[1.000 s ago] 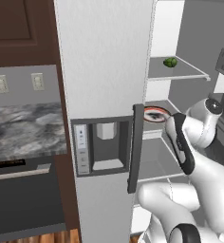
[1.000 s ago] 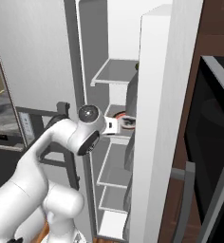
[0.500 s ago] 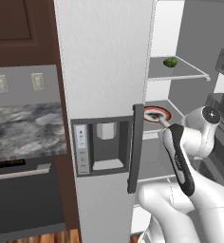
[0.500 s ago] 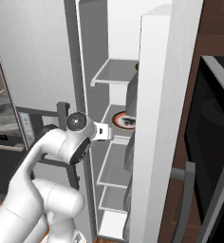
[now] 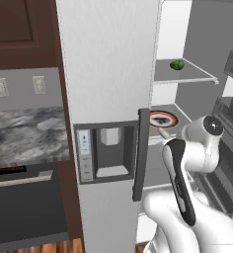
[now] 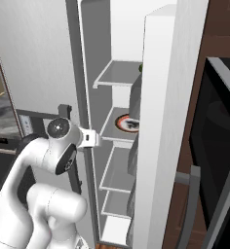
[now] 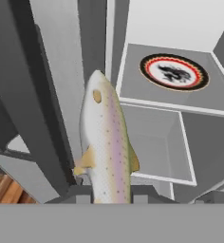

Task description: Transport the fish from the fridge to the microwave and turn on the microwave.

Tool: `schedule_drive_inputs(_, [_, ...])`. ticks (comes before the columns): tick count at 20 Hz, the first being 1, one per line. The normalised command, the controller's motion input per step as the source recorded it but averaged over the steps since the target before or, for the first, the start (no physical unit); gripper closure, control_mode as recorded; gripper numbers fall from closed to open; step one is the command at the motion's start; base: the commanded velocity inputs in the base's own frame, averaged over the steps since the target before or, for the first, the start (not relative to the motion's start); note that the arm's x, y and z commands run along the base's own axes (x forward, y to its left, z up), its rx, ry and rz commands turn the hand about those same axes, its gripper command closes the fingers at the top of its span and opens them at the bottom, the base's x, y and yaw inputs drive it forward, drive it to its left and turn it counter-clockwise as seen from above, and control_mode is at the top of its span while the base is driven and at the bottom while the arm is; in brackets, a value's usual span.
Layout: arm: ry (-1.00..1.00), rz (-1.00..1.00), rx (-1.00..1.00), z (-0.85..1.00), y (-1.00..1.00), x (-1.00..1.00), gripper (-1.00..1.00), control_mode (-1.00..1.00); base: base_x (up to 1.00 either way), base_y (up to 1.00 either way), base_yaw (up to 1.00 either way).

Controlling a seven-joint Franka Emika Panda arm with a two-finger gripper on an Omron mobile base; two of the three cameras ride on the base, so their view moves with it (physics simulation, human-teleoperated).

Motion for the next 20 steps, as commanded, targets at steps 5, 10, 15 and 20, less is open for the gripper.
schedule_drive_inputs(5, [-0.02, -0.01, -0.09, 0.0, 0.62, -0.19, 1.0, -1.0, 0.0, 0.0, 0.0])
schedule_drive_inputs(10, [-0.09, 0.0, -0.07, 0.0, 0.33, -0.45, 1.0, -1.0, 0.0, 0.0, 0.0])
schedule_drive_inputs(15, [-0.09, 0.0, -0.04, -0.07, 0.08, -0.46, 1.0, -1.0, 0.0, 0.0, 0.0])
schedule_drive_inputs(20, [-0.02, 0.0, 0.0, -0.13, 0.0, -0.27, 1.0, -1.0, 0.0, 0.0, 0.0])
